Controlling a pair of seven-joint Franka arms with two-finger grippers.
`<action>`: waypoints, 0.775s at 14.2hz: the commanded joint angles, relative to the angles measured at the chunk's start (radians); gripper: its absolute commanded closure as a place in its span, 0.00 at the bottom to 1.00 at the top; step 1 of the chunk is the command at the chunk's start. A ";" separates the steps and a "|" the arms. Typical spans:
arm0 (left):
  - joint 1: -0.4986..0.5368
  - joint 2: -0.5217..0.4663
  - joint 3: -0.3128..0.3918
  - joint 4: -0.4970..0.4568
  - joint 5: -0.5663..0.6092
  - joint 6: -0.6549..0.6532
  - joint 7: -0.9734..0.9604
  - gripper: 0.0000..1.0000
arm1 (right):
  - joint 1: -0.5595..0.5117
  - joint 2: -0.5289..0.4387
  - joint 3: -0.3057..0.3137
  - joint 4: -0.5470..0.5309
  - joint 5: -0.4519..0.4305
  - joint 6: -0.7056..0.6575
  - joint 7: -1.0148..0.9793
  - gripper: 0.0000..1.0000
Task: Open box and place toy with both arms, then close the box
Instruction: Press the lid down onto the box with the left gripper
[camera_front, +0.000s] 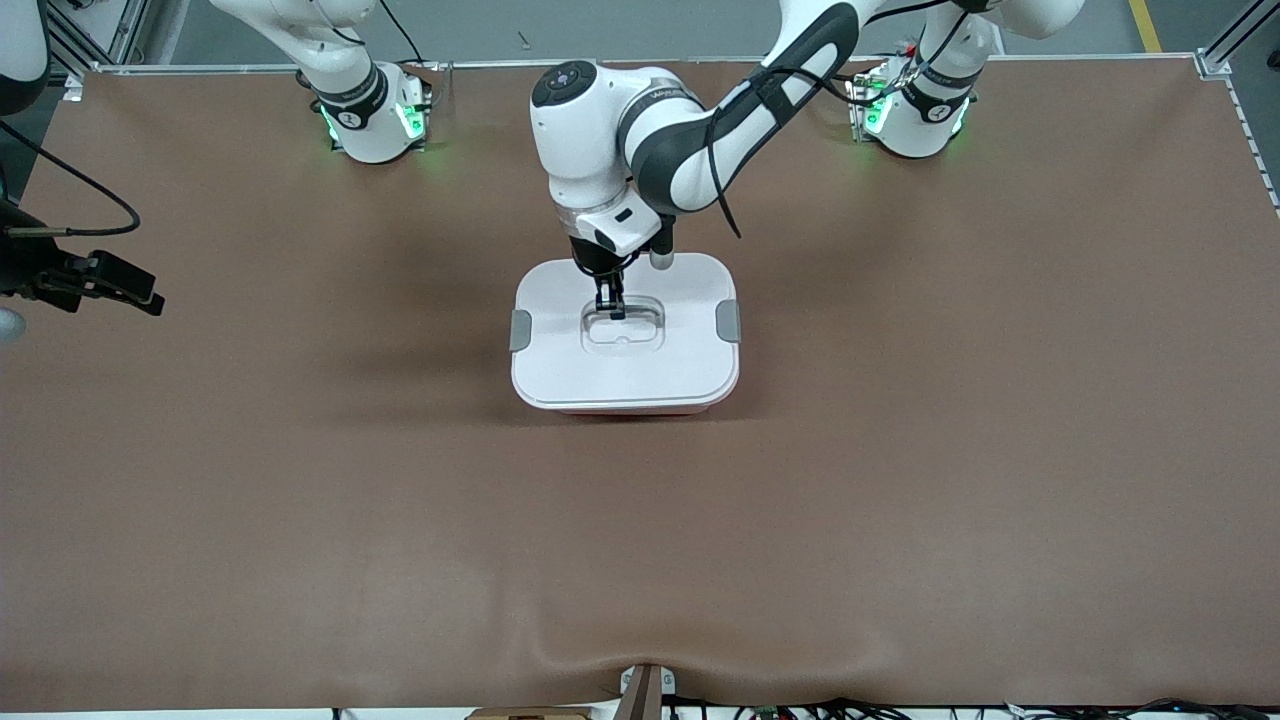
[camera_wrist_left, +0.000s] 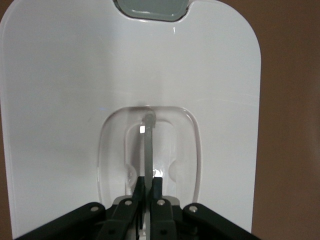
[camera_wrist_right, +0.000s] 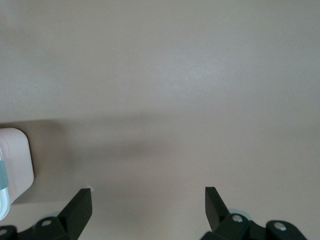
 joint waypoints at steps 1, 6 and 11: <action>-0.015 -0.001 0.000 -0.022 0.019 -0.011 -0.240 1.00 | 0.001 0.009 0.006 0.018 0.007 0.005 0.002 0.00; -0.017 -0.004 -0.002 -0.045 0.020 -0.023 -0.242 1.00 | 0.003 0.009 0.004 0.022 0.002 0.006 0.003 0.00; -0.007 -0.001 -0.002 -0.047 0.020 -0.025 -0.223 0.88 | -0.003 0.006 0.003 0.020 0.017 0.018 0.005 0.00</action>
